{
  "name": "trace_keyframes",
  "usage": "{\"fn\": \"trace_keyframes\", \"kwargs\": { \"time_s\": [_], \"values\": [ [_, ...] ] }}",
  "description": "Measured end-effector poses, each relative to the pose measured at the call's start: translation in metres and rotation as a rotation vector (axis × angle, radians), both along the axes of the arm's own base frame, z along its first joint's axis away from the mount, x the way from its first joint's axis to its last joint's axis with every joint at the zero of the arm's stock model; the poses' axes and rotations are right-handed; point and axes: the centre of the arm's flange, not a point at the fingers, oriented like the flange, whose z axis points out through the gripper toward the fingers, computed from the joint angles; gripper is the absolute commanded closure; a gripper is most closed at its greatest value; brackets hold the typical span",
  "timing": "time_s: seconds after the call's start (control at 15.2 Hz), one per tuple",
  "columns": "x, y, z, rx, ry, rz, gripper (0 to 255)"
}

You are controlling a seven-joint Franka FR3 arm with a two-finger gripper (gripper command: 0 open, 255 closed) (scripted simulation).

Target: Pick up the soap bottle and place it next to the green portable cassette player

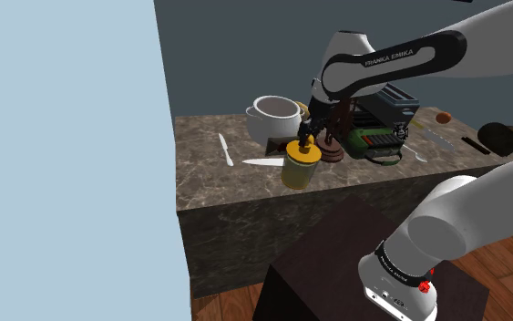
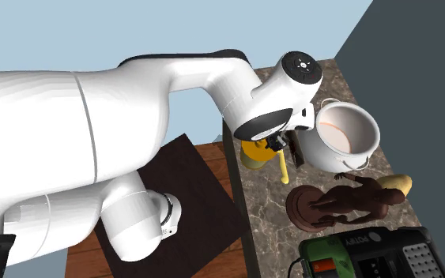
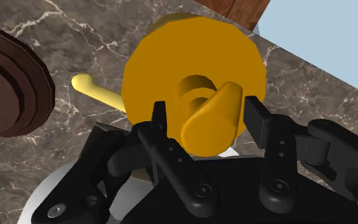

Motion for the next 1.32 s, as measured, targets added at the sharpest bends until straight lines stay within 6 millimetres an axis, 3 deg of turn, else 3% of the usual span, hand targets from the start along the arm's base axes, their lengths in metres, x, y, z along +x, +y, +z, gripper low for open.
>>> {"fn": "trace_keyframes", "kwargs": {
  "time_s": [0.66,1.32],
  "values": [
    [0.000,0.000,0.002,0.000,0.000,0.000,255],
    [0.000,0.000,0.054,0.000,0.000,0.000,255]
  ]
}}
